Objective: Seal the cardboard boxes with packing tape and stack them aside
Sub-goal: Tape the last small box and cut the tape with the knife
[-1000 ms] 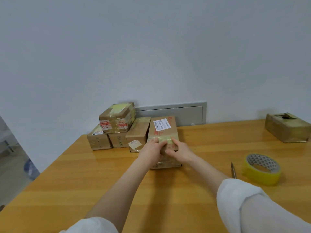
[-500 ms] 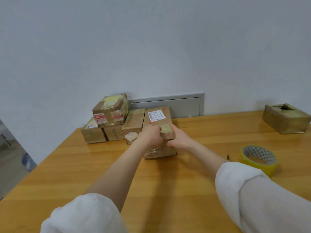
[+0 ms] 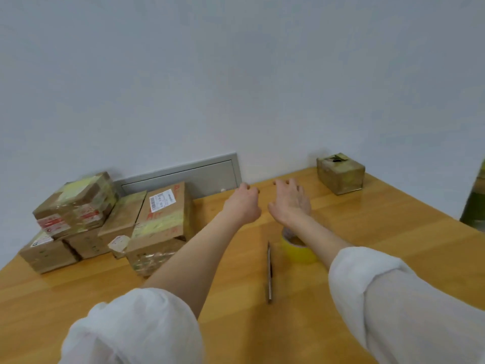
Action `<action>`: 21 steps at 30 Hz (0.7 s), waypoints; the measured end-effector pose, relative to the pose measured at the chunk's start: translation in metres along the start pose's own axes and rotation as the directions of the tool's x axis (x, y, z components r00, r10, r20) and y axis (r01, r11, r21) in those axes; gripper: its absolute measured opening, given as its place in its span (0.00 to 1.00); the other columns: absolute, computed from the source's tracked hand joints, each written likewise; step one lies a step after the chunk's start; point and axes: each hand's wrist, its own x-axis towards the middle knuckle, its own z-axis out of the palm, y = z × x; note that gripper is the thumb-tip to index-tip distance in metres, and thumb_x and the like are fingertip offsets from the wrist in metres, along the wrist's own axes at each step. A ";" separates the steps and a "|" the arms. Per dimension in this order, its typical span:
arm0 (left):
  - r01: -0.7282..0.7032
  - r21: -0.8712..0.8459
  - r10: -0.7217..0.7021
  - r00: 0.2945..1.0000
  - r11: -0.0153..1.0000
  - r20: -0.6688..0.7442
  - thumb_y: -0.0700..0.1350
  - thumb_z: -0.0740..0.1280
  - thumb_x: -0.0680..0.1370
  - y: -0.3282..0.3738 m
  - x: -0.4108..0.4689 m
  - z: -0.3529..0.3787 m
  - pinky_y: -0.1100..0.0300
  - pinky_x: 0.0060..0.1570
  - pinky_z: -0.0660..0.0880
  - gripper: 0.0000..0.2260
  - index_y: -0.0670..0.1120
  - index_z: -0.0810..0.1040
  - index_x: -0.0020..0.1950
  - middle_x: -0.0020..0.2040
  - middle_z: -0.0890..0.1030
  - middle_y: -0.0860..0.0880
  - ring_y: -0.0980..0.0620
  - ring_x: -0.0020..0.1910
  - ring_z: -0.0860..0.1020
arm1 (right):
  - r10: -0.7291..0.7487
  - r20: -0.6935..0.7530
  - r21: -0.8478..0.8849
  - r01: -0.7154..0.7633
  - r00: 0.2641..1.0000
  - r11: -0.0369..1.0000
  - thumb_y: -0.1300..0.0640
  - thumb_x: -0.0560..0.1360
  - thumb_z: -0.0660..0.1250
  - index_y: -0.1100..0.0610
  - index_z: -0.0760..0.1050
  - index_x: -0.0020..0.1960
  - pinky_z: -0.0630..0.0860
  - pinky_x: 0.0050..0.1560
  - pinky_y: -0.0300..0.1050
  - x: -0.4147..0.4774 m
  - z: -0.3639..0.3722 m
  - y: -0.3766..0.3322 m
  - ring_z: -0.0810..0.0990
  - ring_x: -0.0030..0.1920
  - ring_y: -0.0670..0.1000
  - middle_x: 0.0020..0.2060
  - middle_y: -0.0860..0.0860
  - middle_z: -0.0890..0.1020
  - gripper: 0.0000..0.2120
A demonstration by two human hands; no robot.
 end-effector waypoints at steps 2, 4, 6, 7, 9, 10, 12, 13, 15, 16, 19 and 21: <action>-0.057 -0.002 0.057 0.998 0.998 0.022 0.41 0.62 0.78 0.029 0.016 0.006 0.47 0.65 0.69 0.23 0.42 0.65 0.73 0.72 0.62 0.41 0.41 0.69 0.67 | 0.074 -0.027 0.000 -0.074 0.997 0.997 0.51 0.75 0.67 0.51 0.62 0.71 0.67 0.61 0.51 0.008 -0.005 0.027 0.64 0.68 0.57 0.71 0.54 0.61 0.27; -0.099 -0.005 0.099 0.994 0.995 0.044 0.40 0.61 0.78 0.056 0.031 0.013 0.47 0.66 0.68 0.23 0.42 0.64 0.74 0.73 0.62 0.41 0.41 0.69 0.67 | 0.136 -0.047 0.005 -0.136 0.990 0.991 0.50 0.75 0.68 0.50 0.59 0.73 0.66 0.63 0.52 0.017 -0.008 0.054 0.61 0.70 0.58 0.73 0.54 0.58 0.31; -0.129 -0.015 0.129 0.990 0.992 0.062 0.40 0.60 0.79 0.078 0.045 0.019 0.48 0.67 0.67 0.23 0.42 0.63 0.74 0.73 0.61 0.41 0.41 0.70 0.67 | 0.195 -0.059 0.028 -0.194 0.979 0.981 0.49 0.75 0.68 0.50 0.55 0.75 0.64 0.66 0.53 0.026 -0.011 0.077 0.58 0.73 0.58 0.74 0.55 0.55 0.34; -0.137 -0.024 0.138 0.988 0.990 0.070 0.40 0.60 0.79 0.088 0.052 0.023 0.48 0.67 0.67 0.23 0.41 0.63 0.74 0.73 0.61 0.40 0.41 0.70 0.67 | 0.224 -0.064 0.040 -0.222 0.972 0.974 0.49 0.75 0.68 0.51 0.54 0.75 0.63 0.67 0.53 0.032 -0.013 0.088 0.56 0.74 0.59 0.75 0.56 0.53 0.35; -0.143 -0.040 0.146 0.985 0.989 0.086 0.40 0.60 0.79 0.103 0.065 0.029 0.48 0.67 0.67 0.23 0.42 0.63 0.74 0.73 0.61 0.41 0.41 0.70 0.67 | 0.275 -0.069 0.054 -0.272 0.959 0.961 0.48 0.75 0.68 0.51 0.52 0.76 0.61 0.69 0.54 0.044 -0.016 0.107 0.53 0.75 0.60 0.76 0.57 0.51 0.37; -0.145 -0.047 0.149 0.985 0.988 0.093 0.40 0.59 0.79 0.110 0.071 0.033 0.47 0.67 0.67 0.23 0.42 0.62 0.74 0.73 0.61 0.40 0.41 0.69 0.67 | 0.299 -0.066 0.057 -0.296 0.952 0.953 0.48 0.75 0.68 0.51 0.52 0.76 0.61 0.69 0.54 0.051 -0.017 0.115 0.52 0.75 0.60 0.76 0.57 0.50 0.37; -0.146 -0.060 0.152 0.983 0.987 0.105 0.40 0.58 0.79 0.120 0.083 0.040 0.48 0.67 0.67 0.23 0.42 0.62 0.75 0.73 0.60 0.40 0.41 0.69 0.67 | 0.345 -0.057 0.063 -0.342 0.937 0.938 0.47 0.75 0.68 0.52 0.52 0.76 0.59 0.70 0.54 0.064 -0.016 0.130 0.51 0.76 0.60 0.77 0.58 0.48 0.38; -0.145 -0.064 0.151 0.982 0.987 0.110 0.40 0.58 0.79 0.124 0.089 0.043 0.48 0.67 0.67 0.23 0.42 0.62 0.75 0.73 0.60 0.40 0.41 0.69 0.67 | 0.365 -0.055 0.066 -0.361 0.929 0.930 0.46 0.74 0.69 0.53 0.51 0.76 0.59 0.70 0.54 0.070 -0.015 0.136 0.50 0.76 0.61 0.77 0.58 0.47 0.38; -0.138 -0.077 0.147 0.982 0.987 0.117 0.40 0.58 0.79 0.130 0.100 0.049 0.49 0.66 0.68 0.22 0.42 0.62 0.74 0.74 0.60 0.40 0.41 0.69 0.67 | 0.397 -0.052 0.068 -0.394 0.916 0.917 0.45 0.74 0.70 0.53 0.50 0.76 0.59 0.71 0.55 0.083 -0.013 0.144 0.49 0.76 0.61 0.77 0.59 0.45 0.40; -0.137 -0.089 0.147 0.982 0.987 0.117 0.40 0.58 0.79 0.133 0.106 0.051 0.49 0.65 0.68 0.22 0.42 0.62 0.74 0.74 0.60 0.41 0.41 0.69 0.68 | 0.410 -0.050 0.069 -0.407 0.911 0.911 0.44 0.73 0.70 0.53 0.49 0.77 0.58 0.71 0.55 0.090 -0.013 0.148 0.49 0.76 0.61 0.77 0.59 0.45 0.42; -0.133 -0.120 0.146 0.982 0.984 0.115 0.40 0.58 0.79 0.138 0.120 0.059 0.48 0.65 0.69 0.23 0.43 0.63 0.74 0.74 0.60 0.42 0.41 0.68 0.68 | 0.447 -0.039 0.090 -0.442 0.894 0.892 0.42 0.71 0.71 0.52 0.48 0.77 0.59 0.71 0.54 0.107 -0.010 0.157 0.49 0.76 0.61 0.77 0.59 0.43 0.45; -0.131 -0.129 0.146 0.983 0.983 0.115 0.40 0.59 0.79 0.137 0.128 0.063 0.48 0.64 0.70 0.23 0.43 0.63 0.74 0.74 0.60 0.42 0.42 0.68 0.69 | 0.456 -0.046 0.088 -0.451 0.889 0.888 0.40 0.70 0.71 0.52 0.47 0.78 0.62 0.69 0.54 0.116 -0.008 0.161 0.51 0.76 0.61 0.77 0.60 0.42 0.47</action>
